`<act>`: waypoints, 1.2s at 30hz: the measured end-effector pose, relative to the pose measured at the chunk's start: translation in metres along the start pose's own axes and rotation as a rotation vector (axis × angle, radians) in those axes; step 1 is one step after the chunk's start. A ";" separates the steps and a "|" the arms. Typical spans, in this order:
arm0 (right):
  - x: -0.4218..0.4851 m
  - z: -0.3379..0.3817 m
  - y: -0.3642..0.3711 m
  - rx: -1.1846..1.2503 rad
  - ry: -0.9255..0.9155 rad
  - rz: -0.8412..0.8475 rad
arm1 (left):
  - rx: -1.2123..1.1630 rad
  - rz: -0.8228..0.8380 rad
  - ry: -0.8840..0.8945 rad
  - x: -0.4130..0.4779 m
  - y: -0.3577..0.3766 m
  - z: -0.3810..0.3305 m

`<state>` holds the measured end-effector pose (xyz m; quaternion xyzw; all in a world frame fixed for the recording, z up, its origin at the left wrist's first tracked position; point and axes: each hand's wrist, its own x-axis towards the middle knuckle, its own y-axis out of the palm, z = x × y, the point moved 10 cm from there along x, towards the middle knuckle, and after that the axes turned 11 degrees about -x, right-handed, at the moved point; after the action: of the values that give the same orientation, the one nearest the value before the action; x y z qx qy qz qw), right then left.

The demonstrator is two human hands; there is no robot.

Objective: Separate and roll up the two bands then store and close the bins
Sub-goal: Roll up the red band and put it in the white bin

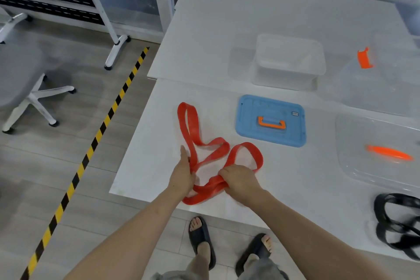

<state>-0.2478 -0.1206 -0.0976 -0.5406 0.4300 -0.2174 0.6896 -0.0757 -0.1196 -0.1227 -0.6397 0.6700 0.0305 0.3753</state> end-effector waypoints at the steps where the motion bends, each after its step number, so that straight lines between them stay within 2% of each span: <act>1: -0.004 -0.003 -0.003 -0.003 0.003 -0.020 | -0.035 0.013 0.015 -0.004 0.003 -0.006; 6: -0.035 -0.025 -0.015 0.074 0.016 -0.141 | 0.062 0.149 0.206 -0.024 0.029 -0.038; 9: -0.041 -0.036 -0.016 0.052 0.060 -0.178 | 0.326 0.272 0.253 -0.035 0.047 -0.039; 11: -0.037 -0.040 -0.014 0.000 0.102 -0.160 | 0.476 0.313 0.258 -0.043 0.051 -0.034; 14: -0.024 -0.036 -0.010 -0.021 0.082 -0.088 | 0.577 0.341 0.285 -0.056 0.051 -0.029; 19: -0.008 -0.016 0.009 -0.091 -0.046 0.066 | 0.478 0.264 0.291 -0.064 0.032 -0.018; 22: -0.006 -0.005 0.010 -0.051 -0.064 0.108 | 0.401 0.320 0.264 -0.073 0.030 -0.009; 25: -0.006 -0.003 0.003 0.003 -0.028 0.106 | 0.287 0.288 0.194 -0.075 0.021 -0.006; 28: -0.013 -0.011 0.001 -0.011 0.017 0.099 | 0.203 0.237 0.205 -0.075 0.012 -0.014; 36: -0.057 -0.022 -0.007 0.033 0.031 0.002 | 0.177 0.311 0.306 -0.080 0.027 -0.044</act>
<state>-0.2959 -0.0917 -0.0712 -0.5253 0.4373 -0.2321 0.6920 -0.1284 -0.0711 -0.0596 -0.4906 0.8096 -0.0682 0.3151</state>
